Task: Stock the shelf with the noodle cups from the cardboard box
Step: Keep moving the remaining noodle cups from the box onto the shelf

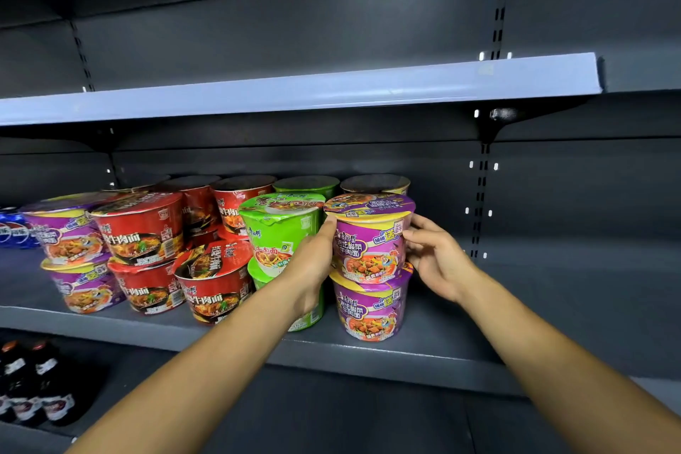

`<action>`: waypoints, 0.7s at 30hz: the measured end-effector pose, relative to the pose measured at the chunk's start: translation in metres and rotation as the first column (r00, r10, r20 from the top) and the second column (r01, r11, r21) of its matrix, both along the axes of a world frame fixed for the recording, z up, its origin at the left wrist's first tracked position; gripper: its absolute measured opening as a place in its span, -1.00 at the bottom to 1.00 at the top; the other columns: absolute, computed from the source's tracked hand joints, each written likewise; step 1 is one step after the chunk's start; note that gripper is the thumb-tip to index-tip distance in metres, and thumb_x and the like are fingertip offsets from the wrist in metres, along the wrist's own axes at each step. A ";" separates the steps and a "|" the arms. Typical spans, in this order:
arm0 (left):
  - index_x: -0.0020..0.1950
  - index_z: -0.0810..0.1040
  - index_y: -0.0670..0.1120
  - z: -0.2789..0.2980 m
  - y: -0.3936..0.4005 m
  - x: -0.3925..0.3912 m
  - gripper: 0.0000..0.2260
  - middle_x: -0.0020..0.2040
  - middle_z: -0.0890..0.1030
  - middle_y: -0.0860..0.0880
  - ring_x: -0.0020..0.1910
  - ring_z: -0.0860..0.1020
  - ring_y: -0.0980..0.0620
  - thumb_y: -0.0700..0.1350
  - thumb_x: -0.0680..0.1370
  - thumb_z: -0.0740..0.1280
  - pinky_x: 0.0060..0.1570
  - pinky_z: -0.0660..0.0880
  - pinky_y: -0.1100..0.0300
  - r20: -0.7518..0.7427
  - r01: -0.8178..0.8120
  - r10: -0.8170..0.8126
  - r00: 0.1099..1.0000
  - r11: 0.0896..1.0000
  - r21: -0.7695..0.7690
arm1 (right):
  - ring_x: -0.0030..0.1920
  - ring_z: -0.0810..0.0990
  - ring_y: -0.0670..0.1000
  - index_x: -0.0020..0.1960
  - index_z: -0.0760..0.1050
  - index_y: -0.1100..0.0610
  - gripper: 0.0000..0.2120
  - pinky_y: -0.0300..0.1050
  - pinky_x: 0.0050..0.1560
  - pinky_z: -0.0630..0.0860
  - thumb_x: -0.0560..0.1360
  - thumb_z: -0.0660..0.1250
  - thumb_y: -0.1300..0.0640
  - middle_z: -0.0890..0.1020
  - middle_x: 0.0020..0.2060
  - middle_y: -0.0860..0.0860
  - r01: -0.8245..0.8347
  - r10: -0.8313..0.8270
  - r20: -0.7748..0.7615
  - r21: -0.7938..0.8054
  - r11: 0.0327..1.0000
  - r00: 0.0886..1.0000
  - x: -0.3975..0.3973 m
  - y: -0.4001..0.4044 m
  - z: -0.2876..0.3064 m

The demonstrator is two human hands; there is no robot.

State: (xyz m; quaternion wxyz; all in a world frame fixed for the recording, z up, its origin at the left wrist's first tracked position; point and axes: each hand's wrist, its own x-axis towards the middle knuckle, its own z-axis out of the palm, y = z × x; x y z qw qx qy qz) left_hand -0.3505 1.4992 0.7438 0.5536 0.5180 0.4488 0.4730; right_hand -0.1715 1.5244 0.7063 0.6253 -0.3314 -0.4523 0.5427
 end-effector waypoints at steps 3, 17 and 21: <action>0.39 0.38 -0.13 -0.001 -0.004 -0.003 -0.57 0.38 0.45 -0.09 0.23 0.45 0.02 0.10 0.66 0.05 0.15 0.29 0.19 -0.050 -0.020 0.019 0.999 1.000 -0.023 | -0.20 0.59 -0.11 0.37 0.36 0.24 -0.58 -0.15 0.02 0.44 0.52 0.20 0.35 0.60 -0.47 -0.11 0.069 -0.069 0.004 -0.042 0.997 0.998 0.000 -0.005 0.001; -0.17 0.45 -0.06 -0.030 -0.048 -0.056 -0.86 -0.25 0.46 -0.02 -0.26 0.40 0.06 -0.14 0.59 0.27 -0.24 0.34 0.21 -0.231 -0.086 0.067 0.971 0.994 -0.072 | 0.01 0.54 -0.01 0.24 0.39 0.24 -0.69 -0.13 0.05 0.37 0.51 0.27 0.34 0.57 -0.03 0.07 0.454 -0.432 0.151 -0.181 0.873 0.889 -0.049 -0.065 0.002; -0.18 0.44 -0.03 -0.048 -0.065 -0.084 -0.86 -0.15 0.48 -0.03 -0.12 0.42 0.01 -0.14 0.59 0.25 -0.23 0.33 0.24 -0.252 -0.056 0.030 0.967 0.993 -0.100 | -0.23 0.46 -0.13 -0.01 0.43 0.25 -0.95 -0.26 -0.26 0.38 0.53 0.24 0.32 0.55 -0.16 0.02 0.519 -0.491 0.170 -0.223 0.825 0.854 -0.073 -0.091 -0.005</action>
